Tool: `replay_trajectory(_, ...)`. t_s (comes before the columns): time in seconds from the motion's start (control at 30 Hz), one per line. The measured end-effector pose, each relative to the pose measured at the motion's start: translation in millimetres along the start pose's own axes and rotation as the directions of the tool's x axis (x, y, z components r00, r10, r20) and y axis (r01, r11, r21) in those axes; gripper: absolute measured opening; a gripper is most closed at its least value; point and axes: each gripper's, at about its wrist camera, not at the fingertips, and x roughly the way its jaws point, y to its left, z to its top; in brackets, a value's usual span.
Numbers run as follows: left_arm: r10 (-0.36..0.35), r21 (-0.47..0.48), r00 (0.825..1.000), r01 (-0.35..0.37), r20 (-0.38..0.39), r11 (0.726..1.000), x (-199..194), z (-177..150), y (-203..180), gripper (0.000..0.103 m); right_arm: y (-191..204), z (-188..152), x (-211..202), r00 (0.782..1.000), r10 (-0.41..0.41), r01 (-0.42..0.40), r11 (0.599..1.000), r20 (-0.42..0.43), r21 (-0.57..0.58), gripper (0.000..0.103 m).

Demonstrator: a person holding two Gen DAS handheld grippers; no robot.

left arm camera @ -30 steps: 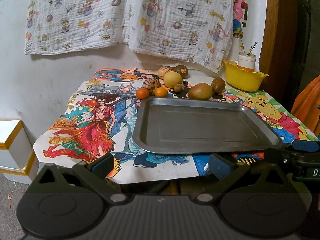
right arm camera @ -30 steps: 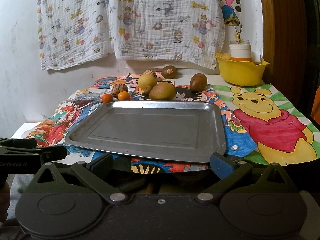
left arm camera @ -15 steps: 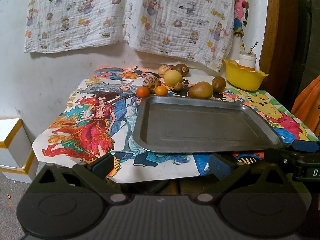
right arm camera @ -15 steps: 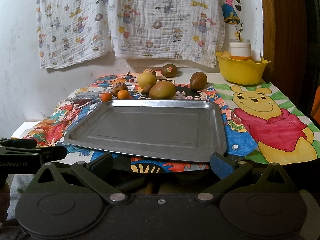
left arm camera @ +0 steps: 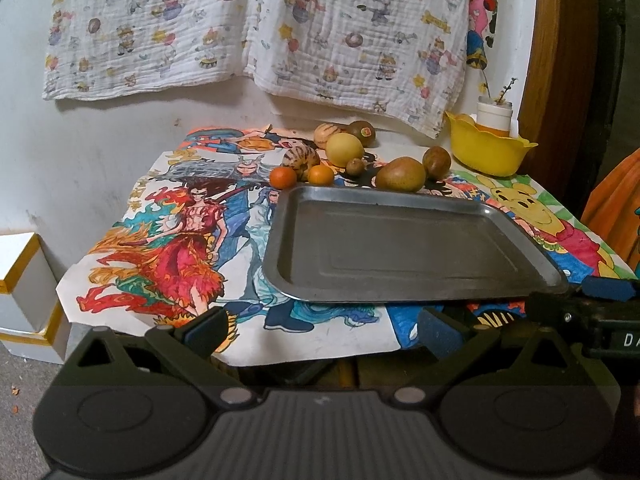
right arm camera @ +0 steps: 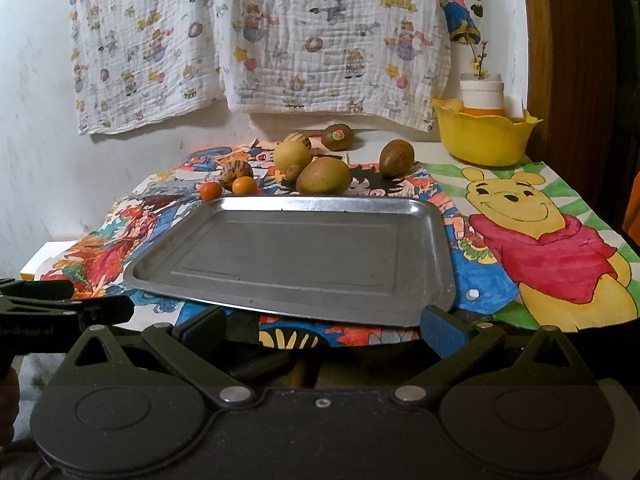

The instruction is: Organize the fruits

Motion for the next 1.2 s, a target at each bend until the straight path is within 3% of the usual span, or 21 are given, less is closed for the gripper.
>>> replay_trajectory(0.33,-0.011,0.009,1.0,0.012,-0.028,1.0,11,4,0,0.103,-2,7,9,1.0,0.009,-0.009,1.0,-0.004,0.008,0.103)
replay_trajectory(0.73,0.033,0.017,0.999,-0.033,0.017,0.999,20,36,18,0.103,-8,29,31,0.996,0.017,-0.016,1.0,0.093,-0.009,0.103)
replay_trajectory(1.2,0.089,0.013,0.995,-0.088,-0.04,0.996,81,96,43,0.103,-16,86,92,0.999,0.032,-0.031,0.998,0.025,-0.058,0.103)
